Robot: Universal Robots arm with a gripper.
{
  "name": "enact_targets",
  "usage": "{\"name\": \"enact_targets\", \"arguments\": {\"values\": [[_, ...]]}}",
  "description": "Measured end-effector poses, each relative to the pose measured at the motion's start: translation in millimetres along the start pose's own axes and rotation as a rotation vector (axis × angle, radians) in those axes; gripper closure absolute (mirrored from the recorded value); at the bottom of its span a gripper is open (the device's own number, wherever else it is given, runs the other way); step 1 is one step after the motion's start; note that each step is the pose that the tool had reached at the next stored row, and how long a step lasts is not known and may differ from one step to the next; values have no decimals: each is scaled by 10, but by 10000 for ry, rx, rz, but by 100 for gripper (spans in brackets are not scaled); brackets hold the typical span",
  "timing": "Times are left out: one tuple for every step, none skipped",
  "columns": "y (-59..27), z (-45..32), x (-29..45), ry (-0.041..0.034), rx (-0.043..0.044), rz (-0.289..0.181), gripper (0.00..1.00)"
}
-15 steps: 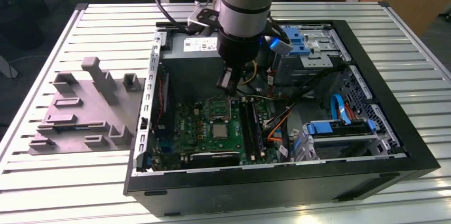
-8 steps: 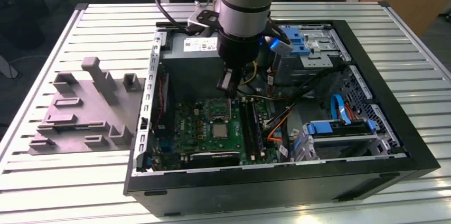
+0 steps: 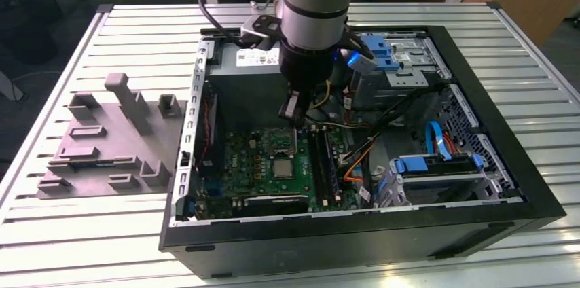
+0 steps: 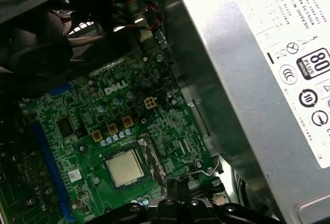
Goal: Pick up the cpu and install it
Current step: 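Close the cpu cover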
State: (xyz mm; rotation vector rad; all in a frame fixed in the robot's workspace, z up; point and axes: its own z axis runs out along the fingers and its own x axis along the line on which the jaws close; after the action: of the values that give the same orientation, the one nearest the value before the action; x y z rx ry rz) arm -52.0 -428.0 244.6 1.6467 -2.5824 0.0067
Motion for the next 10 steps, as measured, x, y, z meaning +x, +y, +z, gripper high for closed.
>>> {"name": "enact_targets", "arguments": {"values": [[-1, 2, 3, 4, 2, -5, 89], [-1, 4, 5, 8, 4, -9, 89], [-2, 6, 8, 14, 7, -13, 89], [-4, 7, 13, 20, 9, -18, 89], [-5, 9, 18, 22, 10, -23, 89], [-6, 11, 22, 24, 12, -27, 89], [-8, 12, 28, 27, 14, -31, 89], [-10, 14, 35, 30, 15, -36, 89], [-12, 15, 42, 33, 17, -39, 89], [-15, 16, 49, 35, 18, -42, 89]]}}
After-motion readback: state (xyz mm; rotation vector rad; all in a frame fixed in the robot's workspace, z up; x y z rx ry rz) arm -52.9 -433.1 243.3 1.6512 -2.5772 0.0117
